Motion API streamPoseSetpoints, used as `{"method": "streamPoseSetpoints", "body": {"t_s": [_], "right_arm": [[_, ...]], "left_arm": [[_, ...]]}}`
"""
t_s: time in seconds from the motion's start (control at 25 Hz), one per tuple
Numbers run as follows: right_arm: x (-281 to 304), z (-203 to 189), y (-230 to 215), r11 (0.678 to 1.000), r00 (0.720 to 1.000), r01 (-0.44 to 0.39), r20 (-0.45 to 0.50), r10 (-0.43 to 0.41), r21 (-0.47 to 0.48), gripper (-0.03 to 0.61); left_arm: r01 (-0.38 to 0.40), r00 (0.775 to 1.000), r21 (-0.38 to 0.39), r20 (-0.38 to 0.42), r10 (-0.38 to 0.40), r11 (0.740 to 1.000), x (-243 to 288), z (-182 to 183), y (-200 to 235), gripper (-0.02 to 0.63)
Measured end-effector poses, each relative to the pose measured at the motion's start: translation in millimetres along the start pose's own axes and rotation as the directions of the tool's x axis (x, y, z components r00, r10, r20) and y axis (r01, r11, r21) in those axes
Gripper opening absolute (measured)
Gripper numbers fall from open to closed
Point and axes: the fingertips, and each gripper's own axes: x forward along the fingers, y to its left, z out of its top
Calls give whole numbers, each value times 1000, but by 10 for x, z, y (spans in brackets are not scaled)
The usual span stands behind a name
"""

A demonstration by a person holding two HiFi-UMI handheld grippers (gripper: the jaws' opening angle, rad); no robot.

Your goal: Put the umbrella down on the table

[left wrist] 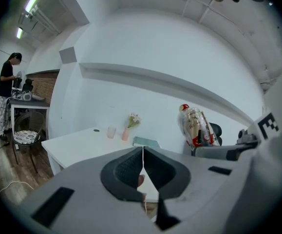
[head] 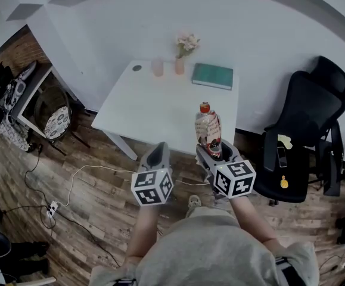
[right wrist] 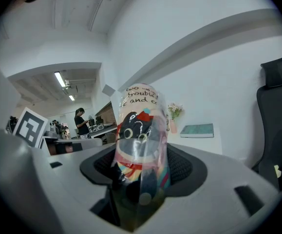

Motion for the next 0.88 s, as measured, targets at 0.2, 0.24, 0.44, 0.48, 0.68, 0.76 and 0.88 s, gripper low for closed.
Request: {"method": "streamPoseSetpoints", "body": {"t_s": [0.2, 0.24, 0.44, 0.48, 0.68, 0.76, 0.88], "right_arm": [[317, 92, -216, 1000, 1000, -9, -19, 9, -7, 270], [380, 103, -259, 1000, 1000, -12, -24, 12, -10, 270], [715, 82, -496, 999, 998, -24, -61, 22, -26, 270], [786, 72, -544, 999, 997, -27, -69, 25, -29, 270], [1145, 1, -757, 999, 993, -41, -110, 38, -30, 270], [1274, -36, -832, 999, 991, -43, -129, 39, -29, 270], [1455, -111, -928, 999, 987, -45, -159, 40, -29, 270]], "left_arm": [[-9, 1000, 2, -8, 9, 1000, 312, 73, 56, 9], [-13, 1000, 1, -8, 13, 1000, 369, 86, 71, 9], [-35, 999, -13, -10, 35, 999, 646, 95, 149, 9], [-40, 999, -15, -12, 40, 999, 701, 95, 168, 9], [-68, 997, -31, -22, 68, 997, 950, 73, 275, 9], [-76, 997, -34, -30, 75, 997, 1035, 57, 310, 9], [-87, 996, -40, -38, 85, 995, 1142, 30, 369, 9]]}}
